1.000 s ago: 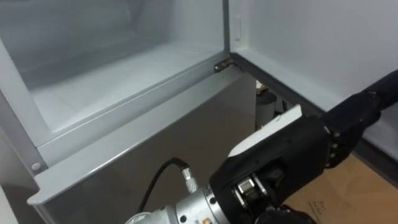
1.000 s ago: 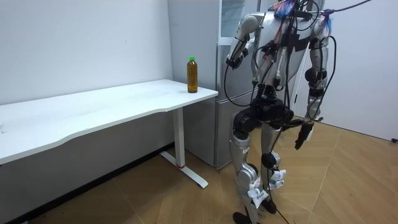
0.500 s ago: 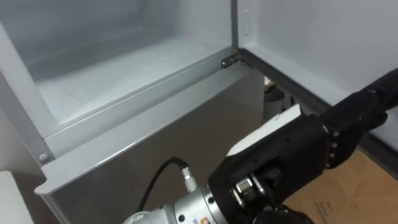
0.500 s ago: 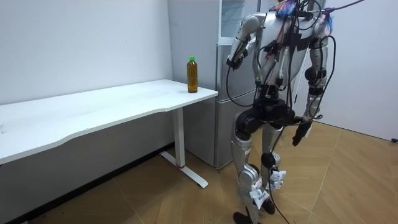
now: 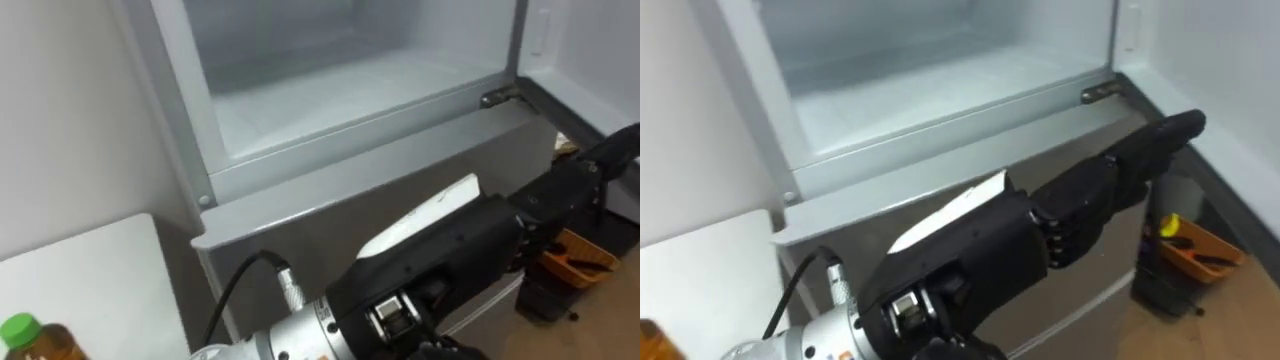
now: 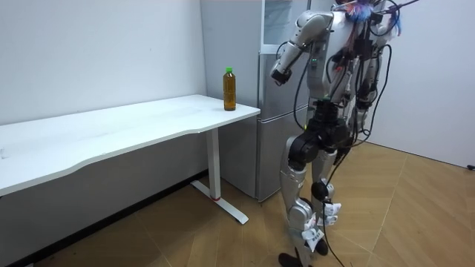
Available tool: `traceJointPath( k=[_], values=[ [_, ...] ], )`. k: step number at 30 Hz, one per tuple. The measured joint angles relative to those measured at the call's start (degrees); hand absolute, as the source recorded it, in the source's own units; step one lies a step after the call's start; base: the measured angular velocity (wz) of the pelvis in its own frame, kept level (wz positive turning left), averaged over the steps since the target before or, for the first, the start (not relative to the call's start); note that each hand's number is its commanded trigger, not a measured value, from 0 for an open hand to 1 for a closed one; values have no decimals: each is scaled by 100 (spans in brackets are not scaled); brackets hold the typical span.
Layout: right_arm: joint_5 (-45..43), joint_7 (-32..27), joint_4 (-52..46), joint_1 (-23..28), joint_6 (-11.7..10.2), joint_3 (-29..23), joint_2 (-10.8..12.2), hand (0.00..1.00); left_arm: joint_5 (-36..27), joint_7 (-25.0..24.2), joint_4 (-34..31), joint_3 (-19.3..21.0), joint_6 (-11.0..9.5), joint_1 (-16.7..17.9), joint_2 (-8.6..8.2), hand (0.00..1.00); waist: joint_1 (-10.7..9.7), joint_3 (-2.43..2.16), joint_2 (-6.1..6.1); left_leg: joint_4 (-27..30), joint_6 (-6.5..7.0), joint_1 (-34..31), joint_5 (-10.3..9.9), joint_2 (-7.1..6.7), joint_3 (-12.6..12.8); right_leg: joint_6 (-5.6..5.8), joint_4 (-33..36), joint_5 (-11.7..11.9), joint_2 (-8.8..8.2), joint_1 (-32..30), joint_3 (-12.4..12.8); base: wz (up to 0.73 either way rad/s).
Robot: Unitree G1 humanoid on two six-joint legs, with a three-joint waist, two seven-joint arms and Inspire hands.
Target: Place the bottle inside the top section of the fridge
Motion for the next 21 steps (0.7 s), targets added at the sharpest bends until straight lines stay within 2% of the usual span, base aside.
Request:
traceJointPath(
  k=[1, 4, 7, 13, 17, 18, 20, 21],
  values=[
    [-82, -16, 9, 7, 0, 9, 7, 0, 23, 7, -34, 44, 0, 86, 0, 0, 86, -36, -23, 3, 3, -10, 15, -6, -33, -1, -2, -3, -6, 9, -26, 21],
    [-173, -46, 65, 14, 2, 20, 67, 0, 344, 128, -61, 140, 0, 255, 2, 0, 127, -90, -124, 2, 0, 19, 27, -18, -154, -4, -5, -26, -29, 107, -167, 24],
    [-169, -83, 70, 19, 1, 39, 122, 0, 389, 266, -102, 357, 0, 370, 9, 0, 288, -110, -175, 2, 3, 34, 38, -29, -182, 1, -4, -38, -44, 160, -174, 7],
    [-120, -100, 73, 176, -9, 61, 142, 0, 441, 473, -390, 1110, -39, 495, -37, 0, 587, -114, -200, 1, 20, 85, 58, -61, -224, 21, -9, -53, -81, 232, -250, 8],
    [-131, -92, 104, 217, -9, 66, 161, 0, 469, 766, -577, 1513, -69, 562, -47, 0, 759, -110, -243, -1, 23, 118, 60, -90, -409, 45, -28, -85, -93, 323, -344, 18],
    [-155, -88, 103, 256, -9, 58, 172, 0, 505, 855, -661, 1617, -78, 599, -36, 0, 813, -129, -252, 3, 23, 119, 60, -95, -467, 46, -81, -85, -91, 361, -391, 21],
    [-250, -75, 102, 282, -10, -15, 168, 0, 504, 982, -758, 1785, -108, 626, -31, 0, 888, -129, -254, 0, 23, 124, 61, -97, -505, 46, -92, -86, -96, 391, -445, 14],
    [-394, -70, 89, 289, -13, -45, 169, 0, 515, 1072, -807, 1926, -194, 726, -33, 0, 917, -128, -255, -10, 19, 150, 63, -96, -526, 45, -98, -88, -91, 422, -448, 5]
  ],
)
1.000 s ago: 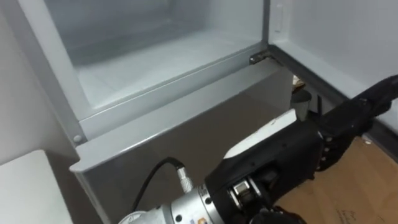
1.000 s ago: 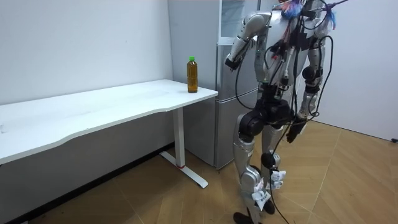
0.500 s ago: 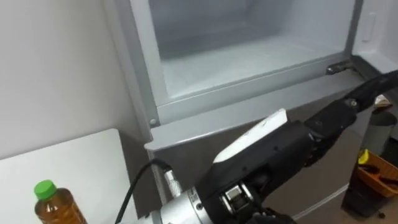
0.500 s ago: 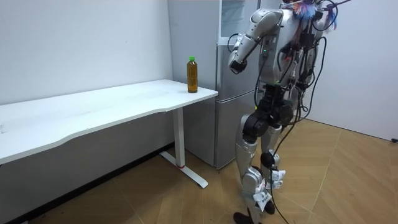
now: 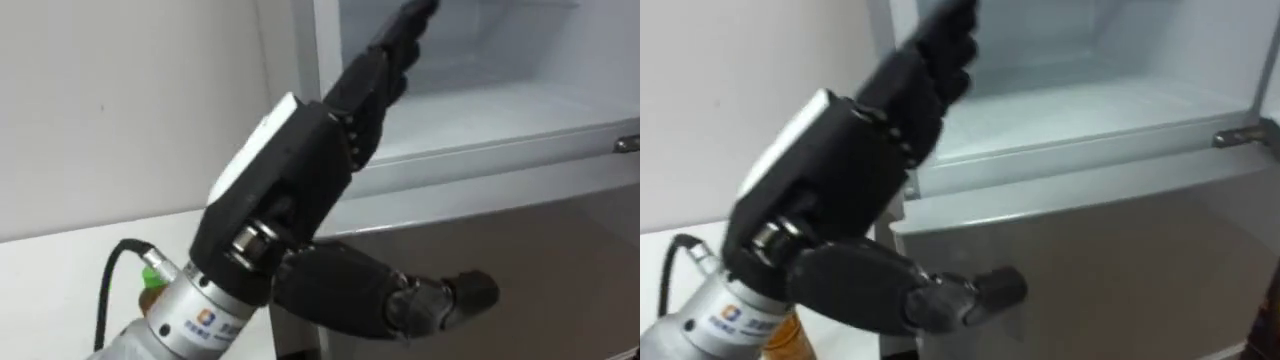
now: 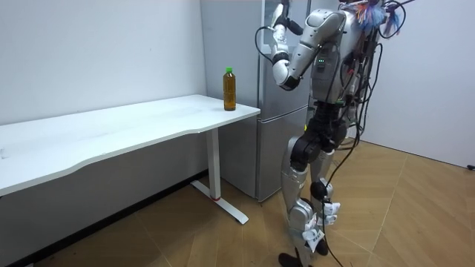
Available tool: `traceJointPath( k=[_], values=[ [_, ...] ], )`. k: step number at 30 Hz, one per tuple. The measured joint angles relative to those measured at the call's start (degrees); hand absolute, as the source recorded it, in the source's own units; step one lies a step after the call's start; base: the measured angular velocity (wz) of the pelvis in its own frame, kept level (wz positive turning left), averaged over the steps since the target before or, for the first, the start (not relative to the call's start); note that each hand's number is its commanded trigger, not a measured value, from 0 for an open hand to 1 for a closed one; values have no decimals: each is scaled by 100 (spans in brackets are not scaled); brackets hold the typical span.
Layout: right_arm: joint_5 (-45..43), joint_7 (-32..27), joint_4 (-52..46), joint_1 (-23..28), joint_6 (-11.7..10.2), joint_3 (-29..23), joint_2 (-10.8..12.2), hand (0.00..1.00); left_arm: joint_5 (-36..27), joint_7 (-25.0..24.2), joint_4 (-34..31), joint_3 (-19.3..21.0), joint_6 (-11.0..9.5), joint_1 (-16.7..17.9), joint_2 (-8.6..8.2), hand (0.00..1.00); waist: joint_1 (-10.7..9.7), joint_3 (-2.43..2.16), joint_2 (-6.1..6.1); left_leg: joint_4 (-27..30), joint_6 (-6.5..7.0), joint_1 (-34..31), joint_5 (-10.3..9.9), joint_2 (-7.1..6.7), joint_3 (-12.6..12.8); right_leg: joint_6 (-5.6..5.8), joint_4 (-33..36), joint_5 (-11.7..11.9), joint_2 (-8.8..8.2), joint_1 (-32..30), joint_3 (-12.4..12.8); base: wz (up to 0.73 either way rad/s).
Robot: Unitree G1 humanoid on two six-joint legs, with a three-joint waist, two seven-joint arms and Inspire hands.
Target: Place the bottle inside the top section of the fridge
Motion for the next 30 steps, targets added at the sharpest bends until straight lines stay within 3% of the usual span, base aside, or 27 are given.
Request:
traceJointPath(
  k=[3, 8, 12, 17, 22, 24, 25, 30],
  values=[
    [-266, 7, -62, 23, -39, -132, 6, 0, 185, 196, -44, 322, -87, 314, -8, 0, 93, 0, -2, -10, -1, -2, 0, -6, -101, -3, -3, -11, 5, 34, -25, 3],
    [-286, -26, -55, 35, -48, -185, 90, 0, 380, 515, -334, 907, -132, 521, -7, 0, 205, 10, -28, -22, -14, 5, 8, -44, -309, 8, -4, -65, -19, 112, -177, 17],
    [-413, -29, -31, 58, -102, -184, 89, 0, 622, 1015, -408, 1199, -440, 530, -9, 0, 302, 3, -16, -17, -5, 8, 13, -126, -583, 70, -7, -114, -73, 218, -283, 26],
    [-457, -22, -62, 141, -127, -134, 96, 0, 825, 1312, -525, 1631, -565, 723, -9, 0, 735, -20, 25, -6, 27, -37, 32, -198, -749, 107, 6, -158, -138, 233, -396, 20],
    [-407, -50, -310, 346, -154, -139, 98, 0, 704, 1684, -522, 2340, -568, 1335, -2, 0, 1043, -48, 75, 18, 43, -94, 42, -260, -907, 149, 6, -207, -189, 282, -537, 22],
    [-423, -59, -361, 421, -164, -150, 109, 0, 707, 1801, -480, 2643, -569, 1507, -2, 0, 1105, -40, 63, 16, 44, -79, 42, -283, -989, 160, 16, -239, -202, 333, -551, 22],
    [-431, -72, -453, 495, -163, -194, 110, 0, 705, 1915, -449, 2867, -572, 1600, -2, 0, 1127, -7, 8, 16, 46, -79, 43, -299, -1053, 168, 25, -262, -212, 348, -561, 27],
    [-610, -118, -494, 645, -166, -372, 188, 0, 726, 2352, -169, 3445, -640, 2110, -31, 0, 1217, 2, -25, 29, 50, -77, 46, -349, -1096, 205, 7, -347, -239, 421, -655, 24]
  ],
)
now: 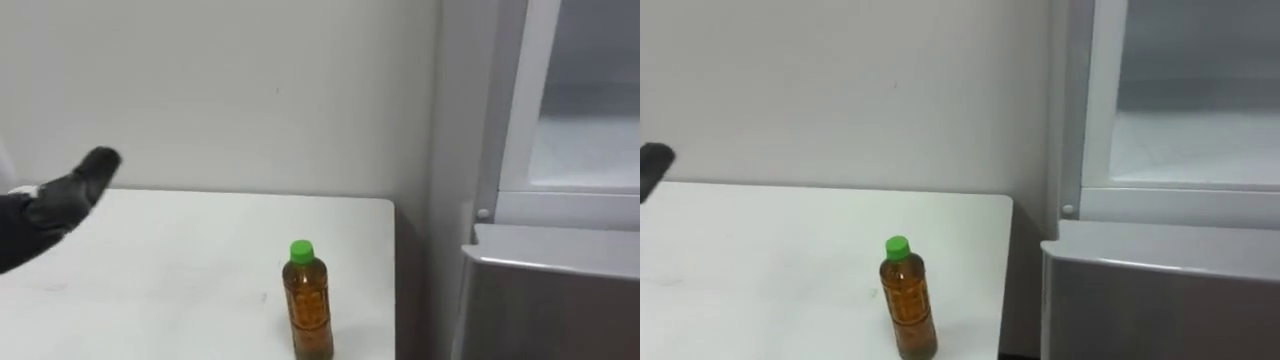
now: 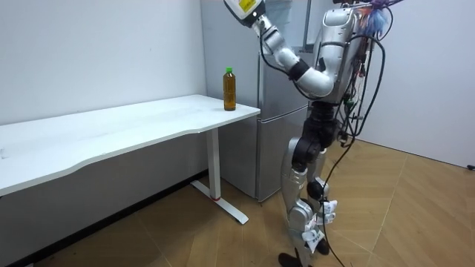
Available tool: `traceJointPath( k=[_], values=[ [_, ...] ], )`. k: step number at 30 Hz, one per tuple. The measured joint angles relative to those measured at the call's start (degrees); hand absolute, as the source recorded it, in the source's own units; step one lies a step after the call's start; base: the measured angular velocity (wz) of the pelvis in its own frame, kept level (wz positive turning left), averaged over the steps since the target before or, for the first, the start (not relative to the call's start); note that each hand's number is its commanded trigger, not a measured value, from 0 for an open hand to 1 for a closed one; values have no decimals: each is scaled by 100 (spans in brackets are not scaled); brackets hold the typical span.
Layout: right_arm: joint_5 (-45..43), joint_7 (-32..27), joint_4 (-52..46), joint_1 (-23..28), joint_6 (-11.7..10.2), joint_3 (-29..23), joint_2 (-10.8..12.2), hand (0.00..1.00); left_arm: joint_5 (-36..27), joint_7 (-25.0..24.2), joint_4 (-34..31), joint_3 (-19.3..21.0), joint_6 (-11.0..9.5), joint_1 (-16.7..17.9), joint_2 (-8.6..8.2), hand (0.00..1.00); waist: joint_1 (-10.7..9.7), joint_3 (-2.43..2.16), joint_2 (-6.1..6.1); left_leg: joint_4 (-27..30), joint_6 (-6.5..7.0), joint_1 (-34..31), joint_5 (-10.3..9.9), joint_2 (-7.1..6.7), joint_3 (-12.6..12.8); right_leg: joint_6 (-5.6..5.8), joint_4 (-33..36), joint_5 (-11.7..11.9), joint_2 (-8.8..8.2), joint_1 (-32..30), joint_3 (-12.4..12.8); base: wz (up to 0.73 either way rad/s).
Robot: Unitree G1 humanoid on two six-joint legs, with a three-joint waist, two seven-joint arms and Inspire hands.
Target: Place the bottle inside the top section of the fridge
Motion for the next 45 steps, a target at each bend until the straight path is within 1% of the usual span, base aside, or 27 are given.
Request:
traceJointPath(
  k=[1, 4, 6, 7, 8, 10, 11, 12, 13, 14, 15, 16, 17, 18, 19, 22, 23, 25, 26, 28, 31, 33, 34, 38, 40, 42, 45],
  values=[
    [13, 0, -1, 28, 0, -55, 4, 0, -57, 50, 112, 88, -2, 183, -16, 0, 10, -2, 1, 1, 4, 22, 3, -19, -1, 6, 2, -22, -11, 4, 13, 23],
    [26, 10, 1, 79, 51, -162, 0, 0, -451, 182, 546, 246, -2, 430, -33, 0, 136, -3, 13, -11, 13, 34, 8, -39, -11, 14, 3, -45, -30, 7, 17, 6],
    [-18, 16, -54, 122, 117, -281, -3, 0, -733, 251, 808, 401, 5, 639, -121, 0, 154, -9, 24, -12, 13, 34, 8, -45, -31, 14, 15, -45, -31, 7, 28, -3],
    [-23, 13, -191, 206, 158, -291, -11, 0, -822, 330, 1029, 437, 21, 776, -142, 0, 159, -27, 53, -13, 13, 35, 8, -47, -29, 14, 14, -45, -32, 9, 32, 0],
    [-29, 18, -271, 253, 175, -329, -11, 0, -842, 376, 1168, 469, 27, 838, -145, 0, 158, -21, 40, -13, 13, 35, 8, -47, -28, 14, 14, -45, -31, 9, 34, 0],
    [-43, 23, -305, 326, 183, -573, -10, 0, -889, 578, 1808, 558, 109, 945, -182, 0, 150, -29, 62, -19, 13, 32, 8, -46, -26, 15, 6, -45, -23, 9, 66, 0],
    [-45, 16, -304, 343, 183, -619, -14, 0, -888, 646, 1934, 566, 114, 975, -222, 0, 151, -25, 52, -23, 13, 32, 7, -46, -18, 15, 6, -45, -22, 10, 86, 0],
    [-37, 21, -315, 400, 188, -640, -35, 0, -913, 706, 2270, 560, 95, 1037, -280, 0, 158, -9, 17, -30, 13, 41, 8, -49, -2, 17, 9, -47, -22, 13, 136, -4],
    [-36, 34, -401, 457, 192, -653, -38, 0, -985, 710, 2616, 542, 103, 1156, -301, 0, 153, -37, 60, -32, 13, 51, 7, -52, 5, 18, 9, -49, -24, 14, 171, -4],
    [-50, 55, -440, 487, 190, -670, -32, 0, -1062, 713, 2761, 517, 107, 1213, -308, 0, 130, -26, 43, -32, 13, 51, 7, -53, 6, 18, 5, -49, -23, 14, 179, -6],
    [-60, 108, -446, 499, 191, -723, -27, 0, -1167, 738, 3086, 455, 108, 1299, -322, 0, 115, -6, 10, -43, 13, 66, 7, -50, 34, 18, 7, -49, -24, 12, 196, -5],
    [-50, 109, -444, 503, 191, -726, -34, 0, -1250, 779, 3455, 318, 107, 1346, -323, 0, 100, -7, 6, -45, 13, 71, 7, -52, 43, 19, 10, -50, -30, 13, 202, -3],
    [-48, 102, -461, 469, 196, -726, -31, 0, -1303, 802, 3664, 237, 105, 1347, -324, 0, 102, -10, -3, -46, 14, 73, 7, -53, 44, 20, 12, -51, -32, 14, 202, 0],
    [-58, 100, -466, 463, 197, -726, -20, 0, -1320, 795, 4172, 124, 91, 1334, -325, 0, 122, -11, -26, -51, 14, 80, 7, -53, 43, 21, 22, -52, -33, 19, 202, 0],
    [-74, 99, -470, 469, 202, -724, -14, 0, -1320, 790, 4403, 58, 93, 1339, -324, 0, 121, -16, -32, -50, 14, 84, 7, -52, 46, 21, 29, -52, -33, 19, 212, -7],
    [-363, 106, -499, 473, 228, -722, 9, 0, -1307, 776, 5525, -415, 91, 1416, -368, 0, 86, -31, -118, -24, 14, 92, 6, -41, 180, 14, 30, -54, -16, 4, 410, -8],
    [-386, 109, -522, 470, 232, -721, 17, 0, -1307, 765, 5682, -480, 92, 1414, -371, 0, 81, -41, -136, -23, 14, 90, 6, -42, 197, 13, 31, -55, -14, 5, 423, 4],
    [-382, 141, -562, 499, 233, -719, 43, 0, -1250, 660, 6342, -712, 81, 1386, -367, 0, 43, -37, -212, -22, 22, 122, 2, -43, 206, 10, 14, -53, -10, 29, 479, 0],
    [-378, 146, -563, 495, 233, -720, 40, 0, -1248, 646, 6528, -768, 81, 1380, -367, 0, 23, -32, -221, -26, 32, 141, -4, -41, 218, 10, 19, -53, -10, 36, 489, -7],
    [-373, 147, -547, 508, 231, -724, 35, 0, -1211, 567, 7361, -998, 92, 1343, -361, 0, -53, -26, -221, -52, 85, 201, -43, -27, 270, 13, 11, -53, 8, 87, 570, -11],
    [-277, 174, -547, 476, 237, -711, 38, 0, -1114, 483, 8140, -1238, 134, 1320, -354, 0, -120, -15, -224, -82, 102, 270, -102, 2, 374, 17, 33, -54, 28, 95, 678, -16],
    [-206, 192, -533, 482, 246, -706, 39, 0, -1103, 359, 8463, -1355, 186, 1328, -357, 0, -185, 2, -249, -92, 103, 291, -104, 2, 397, 18, 54, -53, 27, 94, 712, -11],
    [-199, 196, -525, 476, 246, -708, 39, 0, -1103, 269, 8643, -1424, 195, 1331, -358, 0, -191, 7, -247, -114, 103, 328, -104, 12, 468, 19, 111, -53, 32, 89, 779, -17],
    [-197, 211, -451, 442, 235, -714, 42, 0, -916, 107, 9020, -1492, 207, 1391, -360, 0, -255, 7, -244, -129, 101, 360, -117, 42, 624, 17, 98, -52, 59, 66, 929, -17],
    [-195, 214, -454, 415, 226, -708, 41, 0, -703, 53, 9211, -1552, 213, 1391, -357, 0, -316, 3, -237, -138, 99, 343, -121, 51, 673, 12, 102, -49, 64, 25, 957, -10],
    [-153, 213, -453, 421, 217, -709, 43, 0, -339, -13, 9309, -1667, 295, 1370, -358, 0, -366, 3, -225, -148, 100, 330, -121, 46, 681, 12, 105, -47, 65, 2, 983, -2],
    [-137, 213, -442, 331, 177, -657, 43, 0, 56, -143, 9483, -1783, 342, 1219, -346, 0, -438, 4, -220, -145, 100, 323, -121, 44, 684, 13, 103, -47, 64, 1, 983, 1]
  ],
)
